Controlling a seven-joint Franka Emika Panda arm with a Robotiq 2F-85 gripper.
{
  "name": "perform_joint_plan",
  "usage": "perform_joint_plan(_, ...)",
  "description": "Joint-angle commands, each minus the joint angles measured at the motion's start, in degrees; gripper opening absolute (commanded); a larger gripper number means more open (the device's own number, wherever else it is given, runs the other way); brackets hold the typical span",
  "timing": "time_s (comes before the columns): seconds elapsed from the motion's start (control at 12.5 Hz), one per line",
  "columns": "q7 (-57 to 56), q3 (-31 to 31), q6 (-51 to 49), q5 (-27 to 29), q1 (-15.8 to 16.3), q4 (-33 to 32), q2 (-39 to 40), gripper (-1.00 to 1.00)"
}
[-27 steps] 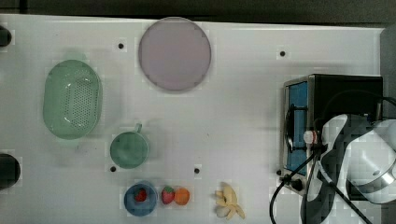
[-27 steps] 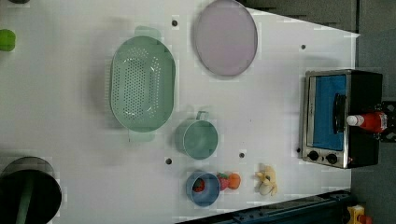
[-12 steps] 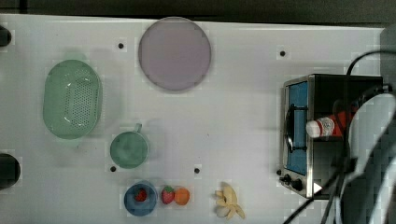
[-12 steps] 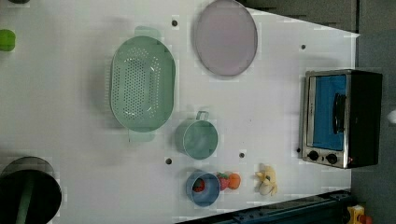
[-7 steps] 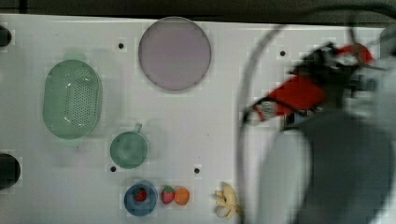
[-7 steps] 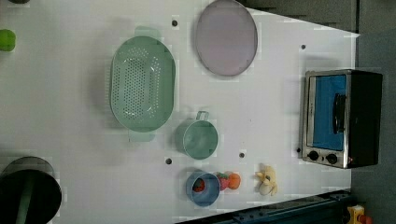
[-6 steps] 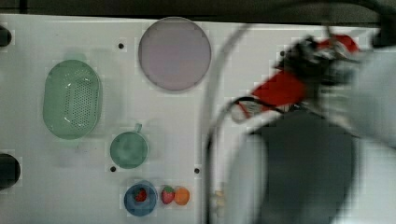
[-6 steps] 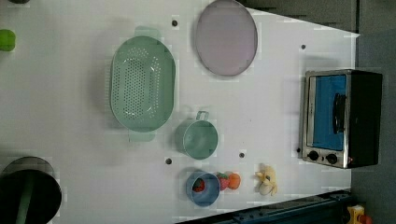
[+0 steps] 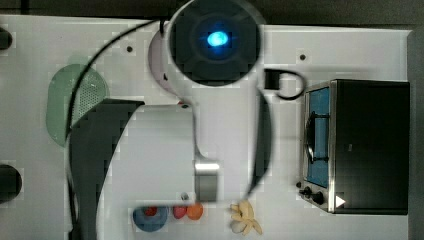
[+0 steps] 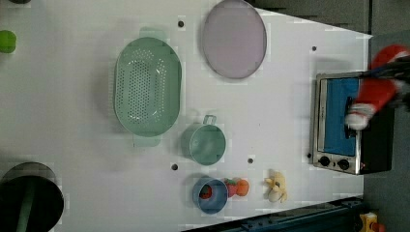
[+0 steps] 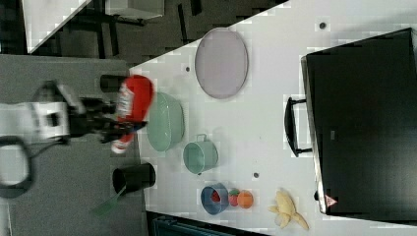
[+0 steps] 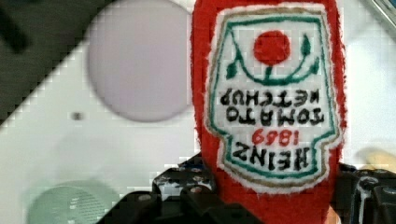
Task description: Pick Ketchup from oven and place it on table.
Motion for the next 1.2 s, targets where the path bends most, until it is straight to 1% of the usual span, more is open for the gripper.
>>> perform_joint_plan(0.08, 7.13, -0.32, 4.86, -0.19, -1.07, -11.57, 2.64, 0.29)
perform_joint_plan(0.24, 7.17, -0.82, 14.63, -0.19, -1.12, -19.45, 4.1, 0.29)
perform_joint_plan(0.4, 7.17, -1.05, 23.42, -0.18, -1.18, -24.97, 7.42, 0.29)
perform_joint_plan(0.48, 7.18, -1.1, 27.37, -0.18, -1.19, -26.57, 9.6, 0.29)
perform_joint_plan(0.64, 7.17, -1.13, 34.16, -0.18, -1.18, -27.77, 14.06, 0.29)
perform_joint_plan(0.8, 7.18, -1.23, 37.41, -0.18, -1.18, -28.04, 17.48, 0.29)
perform_joint_plan(0.88, 7.18, -1.37, 38.21, -0.18, -1.18, -28.23, 18.73, 0.35)
perform_joint_plan(0.96, 7.17, -1.67, 39.45, -0.18, -1.19, -28.29, 19.79, 0.54)
perform_joint_plan(1.12, 7.18, -1.75, 41.47, -0.18, -1.11, -28.23, 20.05, 1.0)
perform_joint_plan(1.2, 7.21, -1.74, 41.58, -0.18, -1.04, -28.06, 19.08, 1.0)
